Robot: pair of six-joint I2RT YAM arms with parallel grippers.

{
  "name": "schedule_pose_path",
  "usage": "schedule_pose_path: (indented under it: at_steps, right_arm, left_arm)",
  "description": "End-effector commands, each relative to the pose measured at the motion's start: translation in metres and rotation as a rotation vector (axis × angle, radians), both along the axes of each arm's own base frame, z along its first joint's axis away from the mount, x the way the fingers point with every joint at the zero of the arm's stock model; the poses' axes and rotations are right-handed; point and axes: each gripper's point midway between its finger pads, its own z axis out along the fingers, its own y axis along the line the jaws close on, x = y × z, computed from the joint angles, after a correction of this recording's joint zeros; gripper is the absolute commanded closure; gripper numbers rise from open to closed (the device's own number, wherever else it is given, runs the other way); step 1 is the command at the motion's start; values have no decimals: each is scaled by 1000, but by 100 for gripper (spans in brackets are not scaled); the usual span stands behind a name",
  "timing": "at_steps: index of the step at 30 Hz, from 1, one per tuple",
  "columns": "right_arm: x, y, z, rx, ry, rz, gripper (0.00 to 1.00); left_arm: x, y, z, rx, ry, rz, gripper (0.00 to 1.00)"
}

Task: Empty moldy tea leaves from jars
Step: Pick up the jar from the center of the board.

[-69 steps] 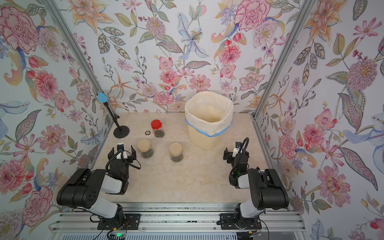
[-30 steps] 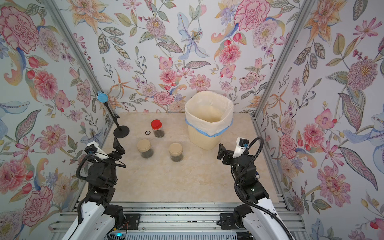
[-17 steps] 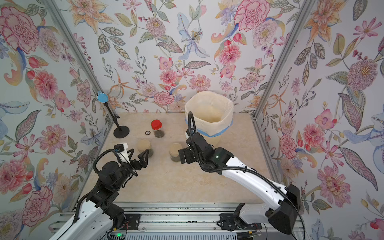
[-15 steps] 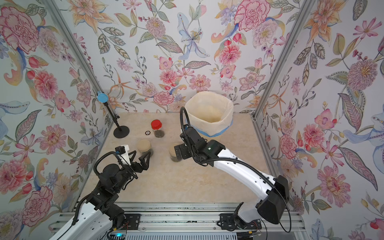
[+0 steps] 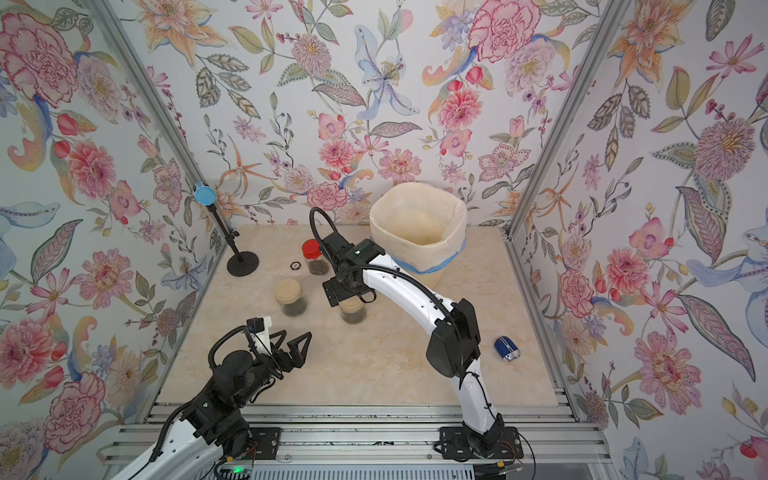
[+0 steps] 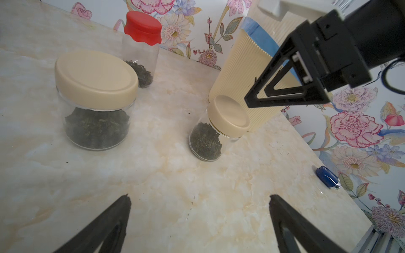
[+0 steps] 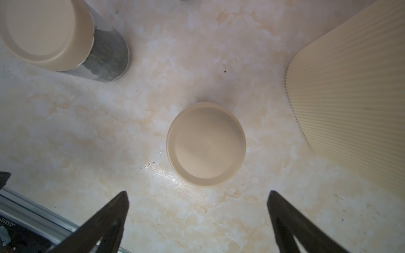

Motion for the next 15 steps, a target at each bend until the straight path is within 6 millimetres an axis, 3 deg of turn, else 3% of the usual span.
schedule_pose_path:
  at_steps: [1,8,15]
  right_arm:
    - [5,-12,-7,-54,26,-17,0]
    - [13,-7,-31,-65,73,-9,0]
    - [12,8,-31,-20,95,31,0]
  left_arm:
    - [-9,-8,-10,20,-4,-69,0]
    - [-13,-9,-18,22,-4,-85,0]
    - [-10,-14,-24,12,8,-94,0]
